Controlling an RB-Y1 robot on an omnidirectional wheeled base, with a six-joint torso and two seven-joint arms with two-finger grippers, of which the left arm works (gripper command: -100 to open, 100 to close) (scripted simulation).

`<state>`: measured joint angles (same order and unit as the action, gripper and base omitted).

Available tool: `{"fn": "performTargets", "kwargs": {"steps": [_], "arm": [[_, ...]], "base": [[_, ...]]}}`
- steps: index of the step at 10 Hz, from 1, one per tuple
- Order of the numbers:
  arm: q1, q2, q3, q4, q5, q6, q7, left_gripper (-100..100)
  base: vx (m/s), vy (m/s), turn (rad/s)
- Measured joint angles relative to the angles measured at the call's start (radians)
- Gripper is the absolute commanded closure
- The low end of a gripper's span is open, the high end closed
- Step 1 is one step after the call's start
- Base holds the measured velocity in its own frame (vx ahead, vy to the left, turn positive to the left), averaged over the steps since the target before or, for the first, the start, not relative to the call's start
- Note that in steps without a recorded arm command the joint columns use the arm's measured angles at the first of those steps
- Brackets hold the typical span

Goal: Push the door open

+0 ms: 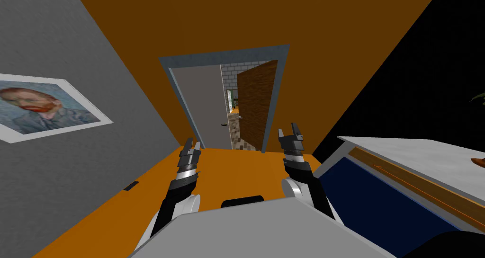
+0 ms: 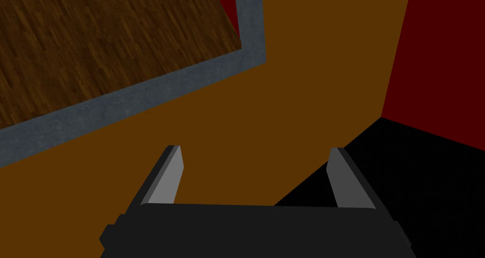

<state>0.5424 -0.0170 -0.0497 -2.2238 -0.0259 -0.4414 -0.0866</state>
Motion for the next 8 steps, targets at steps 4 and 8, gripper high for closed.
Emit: {"fn": "performTargets", "kwargs": {"steps": [4,8], "arm": [[-0.026,0.023,-0.004,0.070,0.001,-0.020,0.014,-100],[-0.058,0.037,-0.008,0.140,0.001,-0.033,0.023,-100]], "base": [[0.126,0.044,0.005],[0.078,0.017,0.003]]}}
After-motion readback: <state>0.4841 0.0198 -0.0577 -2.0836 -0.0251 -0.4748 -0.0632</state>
